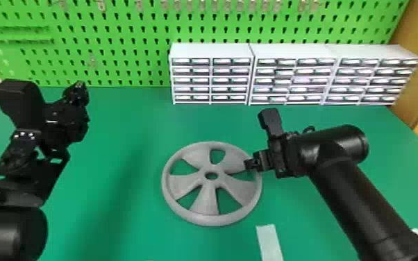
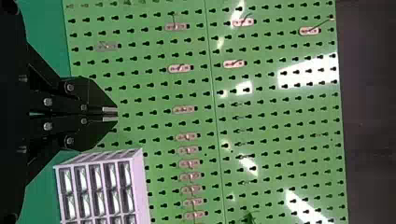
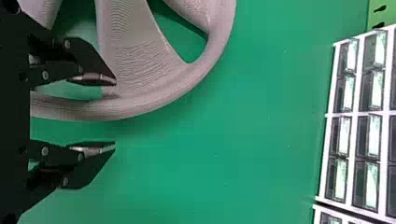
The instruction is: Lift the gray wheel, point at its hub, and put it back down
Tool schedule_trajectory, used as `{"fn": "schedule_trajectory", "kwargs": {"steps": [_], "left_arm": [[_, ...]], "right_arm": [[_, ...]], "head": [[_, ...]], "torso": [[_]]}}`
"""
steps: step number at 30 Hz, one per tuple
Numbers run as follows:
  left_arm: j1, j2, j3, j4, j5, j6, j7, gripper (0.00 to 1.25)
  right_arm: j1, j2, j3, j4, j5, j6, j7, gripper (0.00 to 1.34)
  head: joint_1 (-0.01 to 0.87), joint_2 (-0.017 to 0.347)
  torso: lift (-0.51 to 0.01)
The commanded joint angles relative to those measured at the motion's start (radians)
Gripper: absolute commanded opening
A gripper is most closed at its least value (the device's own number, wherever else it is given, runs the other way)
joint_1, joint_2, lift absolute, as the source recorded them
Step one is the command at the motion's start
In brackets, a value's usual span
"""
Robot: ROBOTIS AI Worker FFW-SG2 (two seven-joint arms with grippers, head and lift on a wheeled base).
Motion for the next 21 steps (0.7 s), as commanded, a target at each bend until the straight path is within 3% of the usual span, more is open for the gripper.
{"fn": "schedule_trajectory", "kwargs": {"steps": [1, 11, 21], "left_arm": [[0.001, 0.0, 0.0, 0.0, 0.0, 0.0, 0.0, 0.03], [0.003, 0.0, 0.002, 0.0, 0.002, 0.003, -0.006, 0.03], [0.006, 0.0, -0.003, 0.008, 0.011, 0.006, -0.017, 0.03]], "right_arm": [[0.001, 0.0, -0.011, 0.0, -0.008, -0.007, 0.0, 0.73], [0.021, -0.007, -0.091, 0.0, -0.038, -0.067, 0.0, 0.91], [0.09, -0.02, -0.223, -0.069, -0.086, -0.255, 0.0, 0.92]], "head": [[0.692, 0.048], [0.692, 0.048], [0.692, 0.048]], "torso": [[-0.088], [-0.088], [-0.088]]}}
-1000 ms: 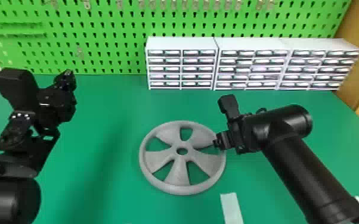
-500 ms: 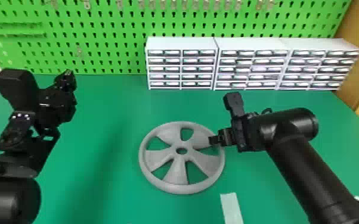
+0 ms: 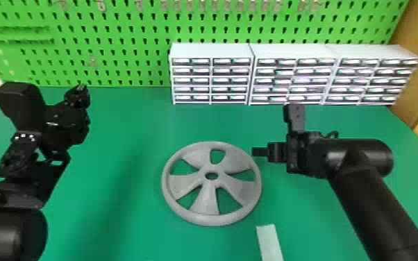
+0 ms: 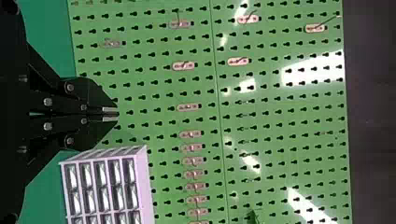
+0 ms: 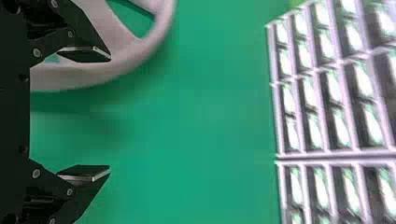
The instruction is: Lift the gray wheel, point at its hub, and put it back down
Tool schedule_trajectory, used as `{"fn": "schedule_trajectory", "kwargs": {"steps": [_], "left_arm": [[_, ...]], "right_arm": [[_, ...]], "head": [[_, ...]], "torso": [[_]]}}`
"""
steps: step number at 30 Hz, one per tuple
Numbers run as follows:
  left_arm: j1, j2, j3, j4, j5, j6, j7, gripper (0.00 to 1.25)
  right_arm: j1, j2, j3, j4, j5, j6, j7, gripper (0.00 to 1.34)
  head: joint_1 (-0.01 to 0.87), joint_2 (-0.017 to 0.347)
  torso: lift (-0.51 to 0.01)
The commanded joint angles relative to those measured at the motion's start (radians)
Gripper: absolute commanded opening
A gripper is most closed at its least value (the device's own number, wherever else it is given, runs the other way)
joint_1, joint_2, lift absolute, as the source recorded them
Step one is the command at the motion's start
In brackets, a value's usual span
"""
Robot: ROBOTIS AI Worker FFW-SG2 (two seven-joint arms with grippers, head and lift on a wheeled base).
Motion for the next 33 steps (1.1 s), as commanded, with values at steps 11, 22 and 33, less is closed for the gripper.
{"fn": "schedule_trajectory", "kwargs": {"steps": [11, 22, 33], "left_arm": [[-0.014, 0.0, -0.031, 0.03, 0.007, 0.002, -0.04, 0.04], [-0.035, -0.017, -0.06, 0.061, 0.03, 0.0, -0.054, 0.11], [-0.07, -0.052, -0.057, 0.139, 0.045, -0.073, -0.076, 0.39]], "right_arm": [[0.139, 0.007, -0.113, -0.193, 0.037, -0.403, -0.032, 0.92], [0.247, 0.018, -0.088, -0.351, 0.075, -0.629, -0.14, 0.92], [0.336, 0.012, 0.007, -0.475, 0.132, -0.779, -0.265, 0.96]], "head": [[0.692, 0.048], [0.692, 0.048], [0.692, 0.048]], "torso": [[-0.088], [-0.088], [-0.088]]}}
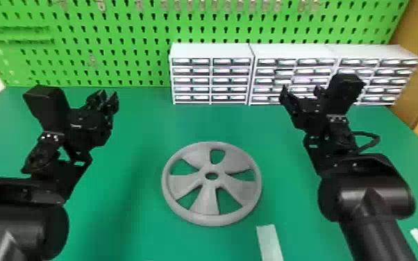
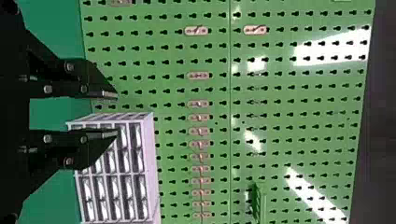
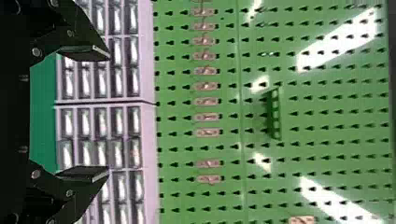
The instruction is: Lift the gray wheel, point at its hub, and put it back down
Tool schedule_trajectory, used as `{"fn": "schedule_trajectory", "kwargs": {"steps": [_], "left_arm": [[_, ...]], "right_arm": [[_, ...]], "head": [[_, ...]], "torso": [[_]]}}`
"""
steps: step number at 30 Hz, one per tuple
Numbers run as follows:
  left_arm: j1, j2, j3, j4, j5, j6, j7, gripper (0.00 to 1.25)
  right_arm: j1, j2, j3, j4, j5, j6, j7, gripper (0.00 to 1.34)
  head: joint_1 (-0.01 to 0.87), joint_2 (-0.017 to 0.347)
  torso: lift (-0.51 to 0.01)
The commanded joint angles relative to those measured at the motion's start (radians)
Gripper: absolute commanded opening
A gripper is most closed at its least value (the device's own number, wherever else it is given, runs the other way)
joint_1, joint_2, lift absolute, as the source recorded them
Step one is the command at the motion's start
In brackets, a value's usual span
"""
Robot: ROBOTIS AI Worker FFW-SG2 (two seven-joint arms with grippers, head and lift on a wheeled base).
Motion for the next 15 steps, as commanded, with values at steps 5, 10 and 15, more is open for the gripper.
{"fn": "schedule_trajectory", "kwargs": {"steps": [5, 10, 15], "left_arm": [[-0.045, -0.035, -0.02, 0.072, -0.026, -0.06, 0.001, 0.54], [-0.081, -0.045, -0.051, 0.101, -0.046, -0.063, 0.019, 0.74], [-0.116, -0.045, -0.094, 0.129, -0.083, -0.083, 0.042, 0.85]], "right_arm": [[0.065, -0.015, 0.09, -0.083, 0.025, -0.069, -0.068, 1.06], [0.074, -0.02, 0.119, -0.083, 0.027, -0.09, -0.072, 1.1], [0.077, -0.021, 0.135, -0.078, 0.033, -0.106, -0.078, 1.07]], "head": [[0.692, 0.048], [0.692, 0.048], [0.692, 0.048]], "torso": [[-0.088], [-0.088], [-0.088]]}}
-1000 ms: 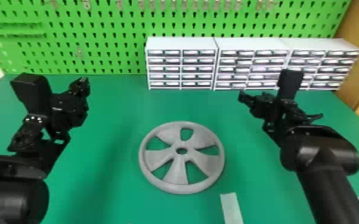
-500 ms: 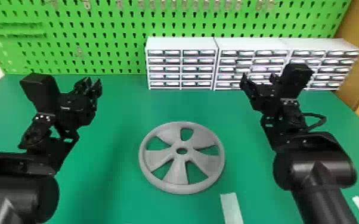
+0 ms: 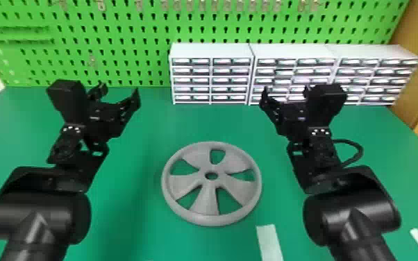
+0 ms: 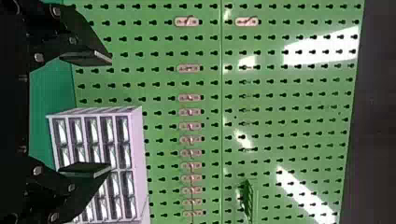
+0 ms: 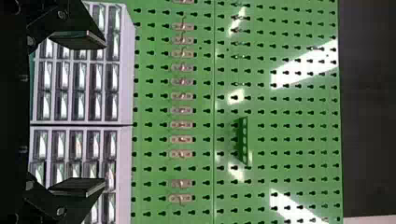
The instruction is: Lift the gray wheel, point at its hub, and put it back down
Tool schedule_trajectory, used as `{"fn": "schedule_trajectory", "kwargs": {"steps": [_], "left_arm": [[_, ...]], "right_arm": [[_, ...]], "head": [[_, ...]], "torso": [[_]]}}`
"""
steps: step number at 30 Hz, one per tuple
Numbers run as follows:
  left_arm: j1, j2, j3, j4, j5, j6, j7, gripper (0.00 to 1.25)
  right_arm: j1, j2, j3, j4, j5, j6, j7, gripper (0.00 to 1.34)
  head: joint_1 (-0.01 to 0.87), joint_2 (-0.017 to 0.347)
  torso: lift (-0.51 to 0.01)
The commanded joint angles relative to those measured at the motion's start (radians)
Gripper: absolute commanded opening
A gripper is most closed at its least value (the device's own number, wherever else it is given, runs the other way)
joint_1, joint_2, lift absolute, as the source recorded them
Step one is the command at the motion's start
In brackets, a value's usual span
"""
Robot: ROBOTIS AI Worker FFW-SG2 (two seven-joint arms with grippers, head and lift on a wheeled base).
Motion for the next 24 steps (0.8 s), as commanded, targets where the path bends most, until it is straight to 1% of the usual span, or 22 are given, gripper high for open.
{"fn": "schedule_trajectory", "kwargs": {"steps": [1, 6, 7, 9, 12, 14, 16, 17, 21, 24], "left_arm": [[-0.036, 0.0, -0.043, 0.027, -0.032, -0.018, 0.011, 0.87], [-0.059, -0.002, -0.078, 0.05, -0.037, -0.029, 0.044, 0.87], [-0.06, -0.002, -0.087, 0.053, -0.04, -0.029, 0.062, 0.87], [-0.065, -0.002, -0.096, 0.054, -0.04, -0.029, 0.073, 0.88], [-0.069, -0.002, -0.099, 0.059, -0.04, -0.035, 0.074, 0.89], [-0.069, -0.002, -0.098, 0.06, -0.041, -0.044, 0.074, 0.9], [-0.068, -0.002, -0.093, 0.062, -0.047, -0.049, 0.076, 0.9], [-0.068, -0.002, -0.092, 0.062, -0.046, -0.049, 0.077, 0.9], [-0.063, -0.005, -0.083, 0.063, -0.046, -0.053, 0.082, 0.94], [-0.06, -0.007, -0.076, 0.063, -0.046, -0.058, 0.085, 0.98]], "right_arm": [[0.001, -0.001, 0.015, 0.007, 0.009, -0.011, -0.004, 1.06], [-0.005, -0.001, 0.025, 0.026, 0.01, -0.011, -0.004, 1.04], [-0.006, -0.001, 0.026, 0.029, 0.017, -0.011, -0.004, 1.04], [-0.013, -0.004, 0.029, 0.036, 0.03, -0.011, -0.002, 1.05], [-0.017, -0.017, 0.035, 0.05, 0.032, -0.019, -0.002, 1.11], [-0.019, -0.023, 0.034, 0.062, 0.026, -0.038, 0.004, 1.18], [-0.017, -0.023, 0.02, 0.084, 0.026, -0.078, 0.015, 1.28], [-0.016, -0.02, 0.011, 0.092, 0.026, -0.095, 0.021, 1.31], [-0.005, -0.004, -0.02, 0.099, 0.043, -0.104, 0.029, 1.3], [-0.006, -0.003, -0.023, 0.107, 0.033, -0.104, 0.03, 1.29]], "head": [[0.692, 0.048], [0.692, 0.048], [0.692, 0.048], [0.692, 0.048], [0.692, 0.048], [0.692, 0.048], [0.692, 0.048], [0.692, 0.048], [0.692, 0.048], [0.692, 0.048]], "torso": [[-0.088], [-0.088], [-0.088], [-0.088], [-0.088], [-0.088], [-0.088], [-0.088], [-0.088], [-0.088]]}}
